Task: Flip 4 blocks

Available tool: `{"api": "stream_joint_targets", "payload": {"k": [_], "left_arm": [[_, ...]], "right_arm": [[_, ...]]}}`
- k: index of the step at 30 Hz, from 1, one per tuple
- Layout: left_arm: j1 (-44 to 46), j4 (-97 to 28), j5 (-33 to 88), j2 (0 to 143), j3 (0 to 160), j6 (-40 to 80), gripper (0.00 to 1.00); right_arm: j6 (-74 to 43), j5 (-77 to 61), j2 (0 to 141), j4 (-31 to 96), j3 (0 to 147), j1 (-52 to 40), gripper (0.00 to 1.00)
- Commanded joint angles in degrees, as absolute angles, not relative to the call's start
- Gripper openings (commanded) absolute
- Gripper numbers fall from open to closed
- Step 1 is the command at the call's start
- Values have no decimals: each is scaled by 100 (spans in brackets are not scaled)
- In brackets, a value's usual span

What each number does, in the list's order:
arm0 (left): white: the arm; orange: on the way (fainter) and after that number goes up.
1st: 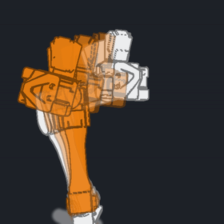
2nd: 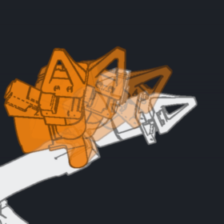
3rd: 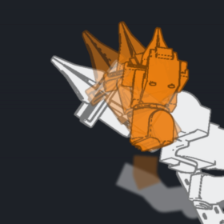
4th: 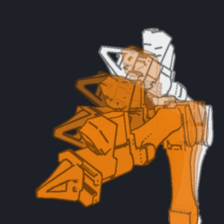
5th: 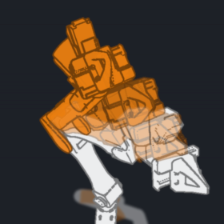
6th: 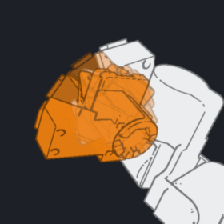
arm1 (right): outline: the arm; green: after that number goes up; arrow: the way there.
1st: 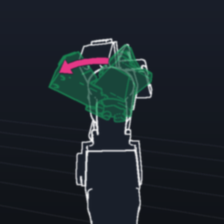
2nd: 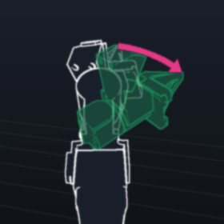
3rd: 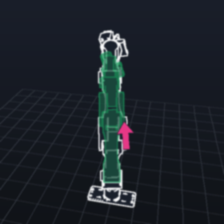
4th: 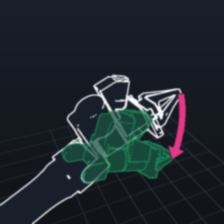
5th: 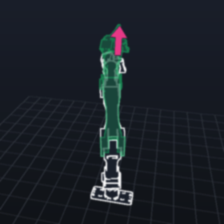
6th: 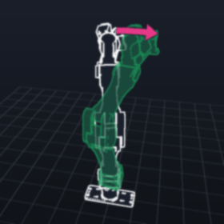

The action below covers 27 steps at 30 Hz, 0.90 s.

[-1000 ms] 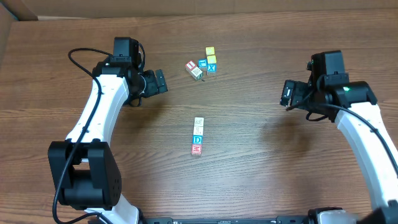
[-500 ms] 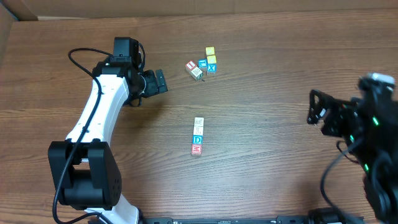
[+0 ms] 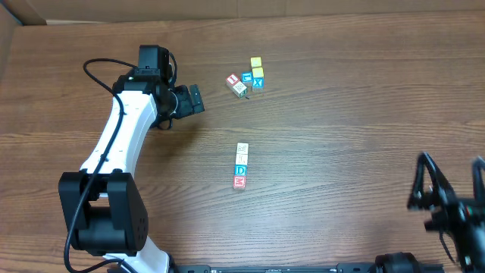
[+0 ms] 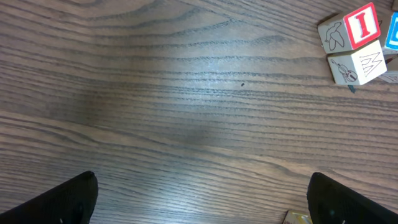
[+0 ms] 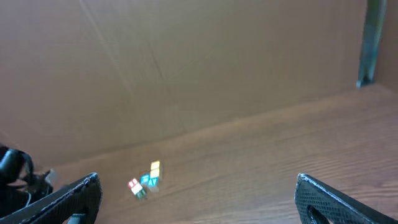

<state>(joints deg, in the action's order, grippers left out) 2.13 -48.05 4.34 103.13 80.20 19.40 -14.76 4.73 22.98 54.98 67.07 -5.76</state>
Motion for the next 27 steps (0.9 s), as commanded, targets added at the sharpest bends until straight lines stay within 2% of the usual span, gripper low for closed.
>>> {"api": "stream_joint_targets", "payload": {"k": [1, 9, 13, 23, 27], "left_arm": [[189, -4799, 386, 10287, 8079, 2016, 100], [189, -4799, 386, 10287, 8079, 2016, 100], [189, -4799, 386, 10287, 8079, 2016, 100], [189, -4799, 386, 10287, 8079, 2016, 100], [189, -4801, 386, 10287, 8079, 2016, 100]], "right_arm": [[-1461, 655, 1721, 5402, 6265, -569, 100], [-1468, 676, 185, 4252, 4497, -353, 100], [-1485, 666, 38, 3426, 3868, -246, 100], [-1483, 364, 23, -1256, 1645, -217, 100], [-1483, 325, 23, -2488, 917, -217, 100]]}}
